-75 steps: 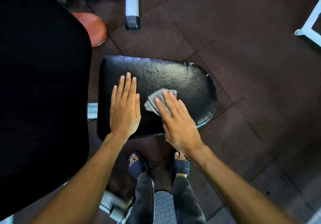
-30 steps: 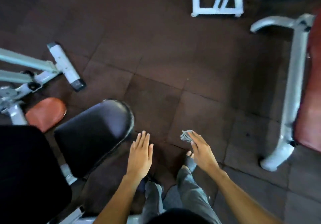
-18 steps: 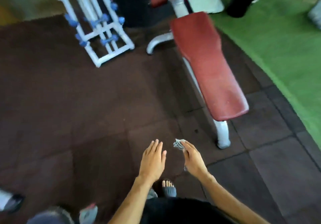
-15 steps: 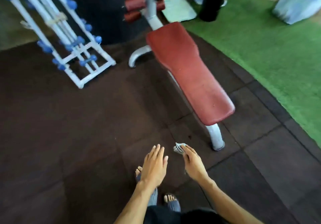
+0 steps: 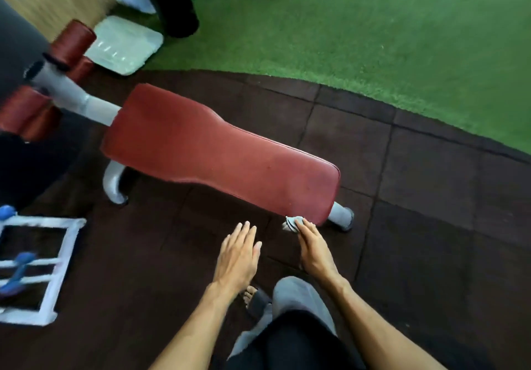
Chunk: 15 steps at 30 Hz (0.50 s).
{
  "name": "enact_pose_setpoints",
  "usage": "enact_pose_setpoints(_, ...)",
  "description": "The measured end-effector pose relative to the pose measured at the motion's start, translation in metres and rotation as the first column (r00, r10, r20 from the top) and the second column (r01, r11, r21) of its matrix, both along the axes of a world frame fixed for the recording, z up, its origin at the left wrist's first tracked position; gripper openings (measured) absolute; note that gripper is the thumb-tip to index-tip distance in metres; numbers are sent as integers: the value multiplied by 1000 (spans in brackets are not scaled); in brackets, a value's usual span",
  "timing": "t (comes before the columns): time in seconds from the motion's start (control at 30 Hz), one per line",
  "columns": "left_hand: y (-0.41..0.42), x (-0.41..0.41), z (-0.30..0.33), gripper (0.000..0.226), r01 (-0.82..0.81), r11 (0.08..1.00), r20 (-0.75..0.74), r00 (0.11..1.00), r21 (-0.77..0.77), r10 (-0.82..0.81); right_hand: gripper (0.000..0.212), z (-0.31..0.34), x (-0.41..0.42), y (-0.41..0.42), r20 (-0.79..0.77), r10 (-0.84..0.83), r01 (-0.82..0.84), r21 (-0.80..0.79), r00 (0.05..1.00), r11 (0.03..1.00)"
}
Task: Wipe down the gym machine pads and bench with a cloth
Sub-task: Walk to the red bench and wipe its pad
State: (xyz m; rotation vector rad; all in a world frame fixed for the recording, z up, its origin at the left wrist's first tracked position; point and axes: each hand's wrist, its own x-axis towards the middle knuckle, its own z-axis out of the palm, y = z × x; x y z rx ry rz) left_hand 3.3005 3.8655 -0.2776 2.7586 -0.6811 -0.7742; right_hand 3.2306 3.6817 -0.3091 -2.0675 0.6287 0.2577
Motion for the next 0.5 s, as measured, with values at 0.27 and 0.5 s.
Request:
enact_pose_setpoints(0.27, -30, 159, -57, 59, 187, 982, 100, 977, 5, -187, 40, -45, 119, -9, 28, -170, 169, 32, 985, 985)
enact_pose_setpoints(0.5, -49, 264, -149, 63, 239, 969, 97, 968, -60, -233, 42, -138, 206, -19, 27, -358, 357, 45, 933, 933)
